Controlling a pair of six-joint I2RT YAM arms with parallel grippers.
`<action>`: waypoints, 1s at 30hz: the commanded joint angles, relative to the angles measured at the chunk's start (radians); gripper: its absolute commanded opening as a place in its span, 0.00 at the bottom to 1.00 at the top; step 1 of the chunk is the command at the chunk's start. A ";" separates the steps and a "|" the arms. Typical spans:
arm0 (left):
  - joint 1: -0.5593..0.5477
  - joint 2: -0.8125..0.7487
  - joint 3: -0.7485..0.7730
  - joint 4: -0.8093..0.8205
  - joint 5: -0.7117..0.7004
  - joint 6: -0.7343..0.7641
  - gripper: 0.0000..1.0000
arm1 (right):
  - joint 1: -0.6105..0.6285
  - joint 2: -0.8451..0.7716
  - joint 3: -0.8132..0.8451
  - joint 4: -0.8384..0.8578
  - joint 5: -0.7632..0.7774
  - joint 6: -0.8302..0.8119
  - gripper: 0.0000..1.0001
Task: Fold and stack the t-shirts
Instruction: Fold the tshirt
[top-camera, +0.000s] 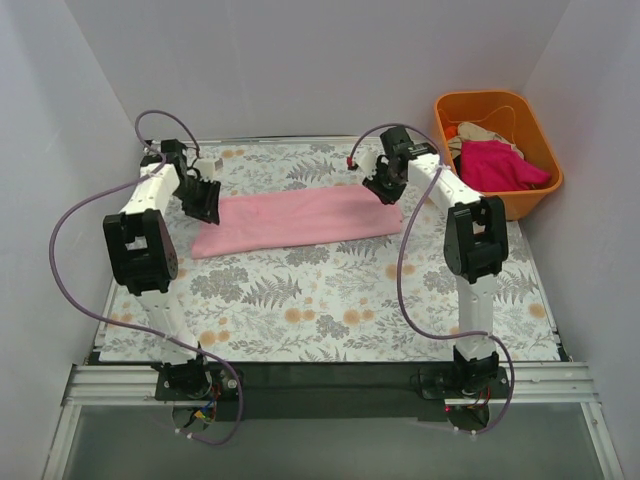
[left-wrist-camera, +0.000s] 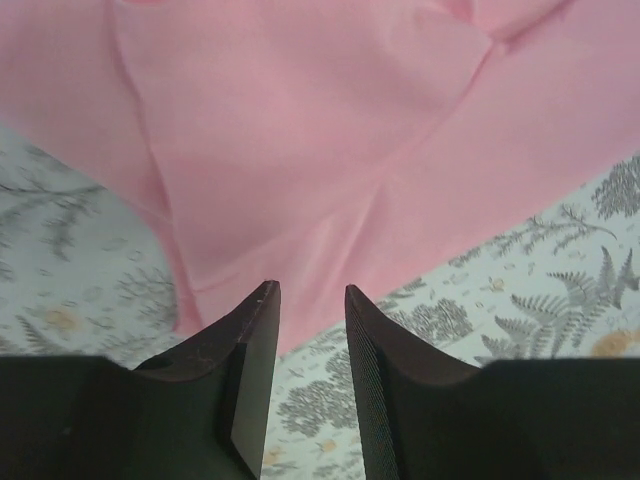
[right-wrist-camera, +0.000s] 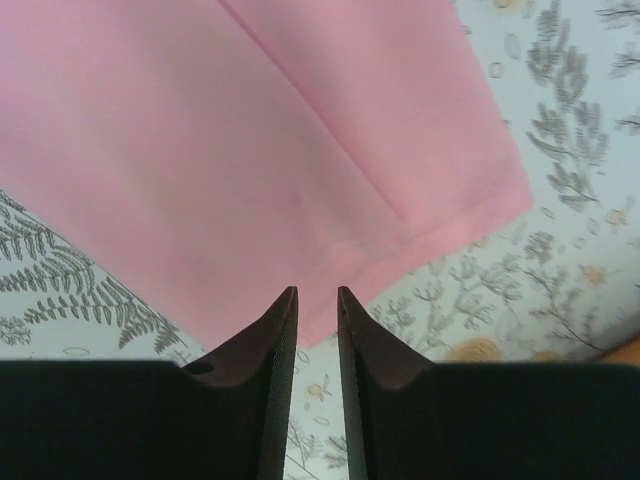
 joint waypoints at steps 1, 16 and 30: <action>-0.017 -0.026 -0.064 -0.013 0.007 -0.046 0.32 | -0.001 0.068 -0.007 -0.036 -0.063 0.041 0.25; -0.020 0.326 0.209 0.016 -0.169 -0.066 0.29 | 0.097 -0.067 -0.419 -0.098 -0.118 0.056 0.23; -0.231 0.388 0.517 0.405 -0.296 -0.095 0.47 | 0.456 -0.195 -0.354 -0.184 -0.410 0.153 0.33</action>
